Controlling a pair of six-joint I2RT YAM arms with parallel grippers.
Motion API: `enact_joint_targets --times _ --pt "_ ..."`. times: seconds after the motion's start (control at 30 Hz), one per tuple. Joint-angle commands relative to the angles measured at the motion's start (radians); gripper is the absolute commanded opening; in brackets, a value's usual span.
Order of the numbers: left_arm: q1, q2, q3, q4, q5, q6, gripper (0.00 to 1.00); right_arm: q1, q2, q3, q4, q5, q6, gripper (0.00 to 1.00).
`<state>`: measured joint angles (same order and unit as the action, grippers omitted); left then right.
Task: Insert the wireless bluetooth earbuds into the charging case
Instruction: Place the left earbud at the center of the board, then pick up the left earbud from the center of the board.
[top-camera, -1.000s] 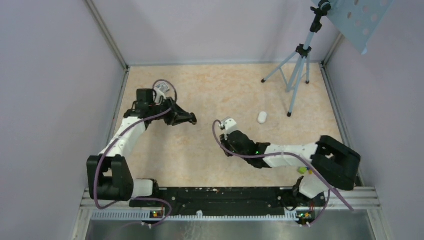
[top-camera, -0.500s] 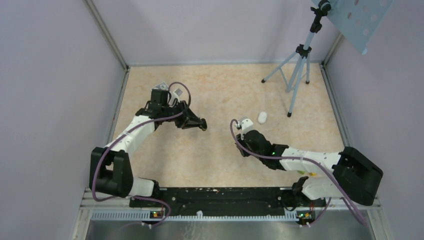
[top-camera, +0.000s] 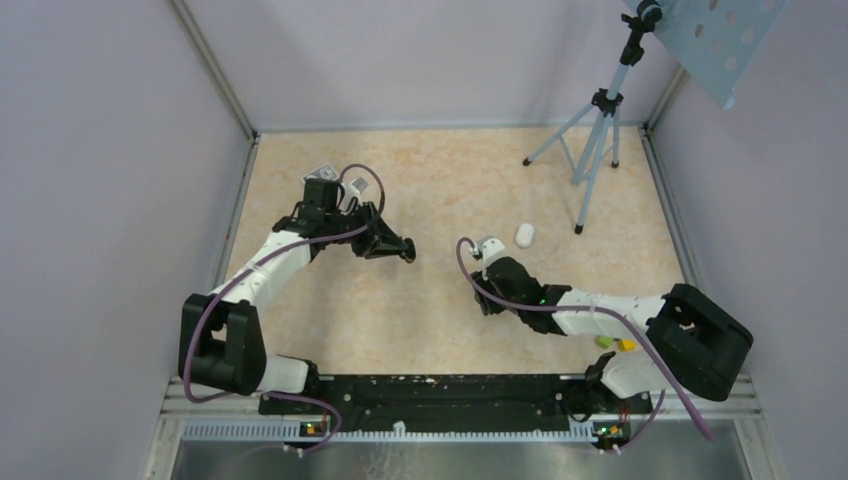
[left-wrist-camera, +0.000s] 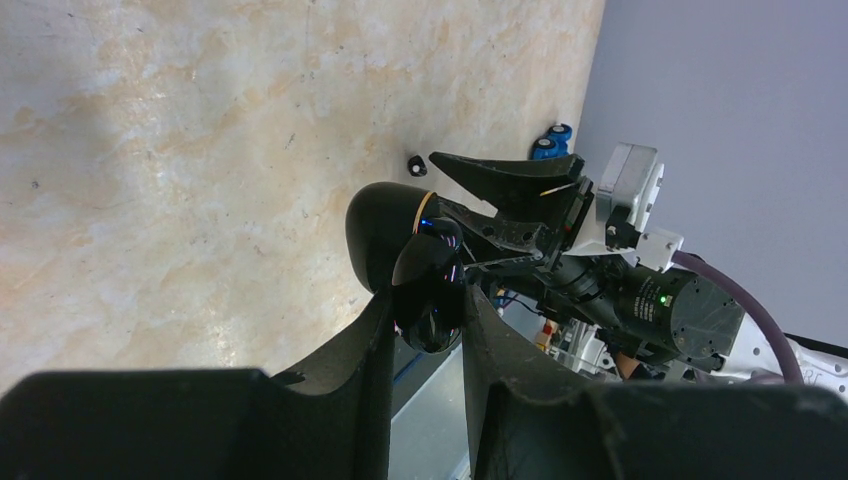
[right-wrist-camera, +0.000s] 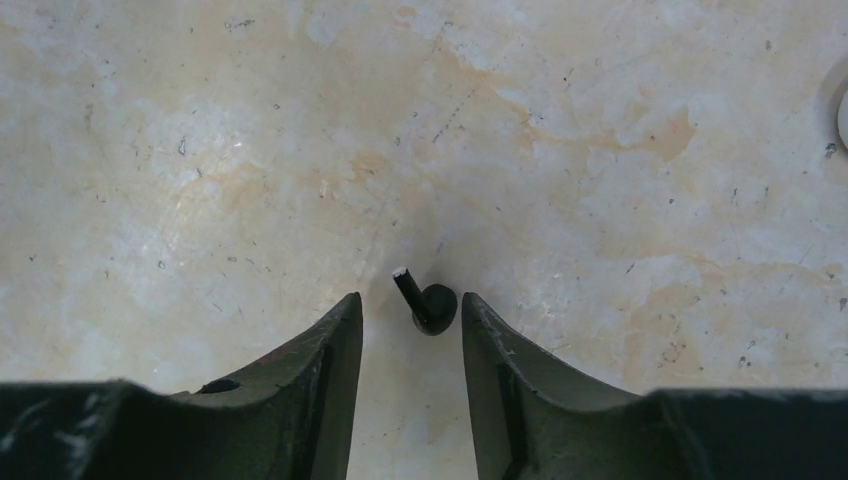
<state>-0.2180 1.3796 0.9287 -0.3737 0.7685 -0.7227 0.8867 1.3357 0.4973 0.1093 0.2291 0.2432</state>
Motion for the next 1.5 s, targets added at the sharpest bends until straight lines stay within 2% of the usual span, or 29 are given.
enact_joint_targets --times 0.0,0.33,0.5,0.57,0.8,0.87,1.1,1.47 --pt "-0.004 -0.009 0.005 0.040 0.028 0.022 0.00 -0.008 0.001 0.024 0.008 -0.005 -0.001 0.43" --pt "-0.006 -0.004 -0.002 0.051 0.033 0.017 0.00 -0.011 -0.106 0.068 -0.134 0.000 0.150 0.48" --pt "-0.024 -0.007 -0.008 0.072 0.036 -0.001 0.00 -0.033 -0.150 0.158 -0.340 -0.026 0.363 0.50" --pt "-0.028 -0.008 -0.009 0.076 0.028 -0.003 0.00 -0.053 -0.162 0.162 -0.370 -0.058 0.468 0.49" --pt "-0.030 -0.003 -0.007 0.073 0.028 0.005 0.00 -0.053 -0.190 0.029 -0.228 -0.082 0.842 0.47" --pt "-0.030 -0.001 -0.008 0.075 0.029 0.003 0.00 -0.053 -0.181 0.009 -0.202 -0.071 0.899 0.48" --pt "-0.034 -0.001 -0.015 0.083 0.028 0.000 0.00 -0.061 -0.105 0.000 -0.191 -0.030 1.034 0.47" --pt "-0.035 -0.035 -0.069 0.116 0.038 -0.014 0.00 -0.087 0.000 -0.002 -0.163 0.012 1.183 0.34"
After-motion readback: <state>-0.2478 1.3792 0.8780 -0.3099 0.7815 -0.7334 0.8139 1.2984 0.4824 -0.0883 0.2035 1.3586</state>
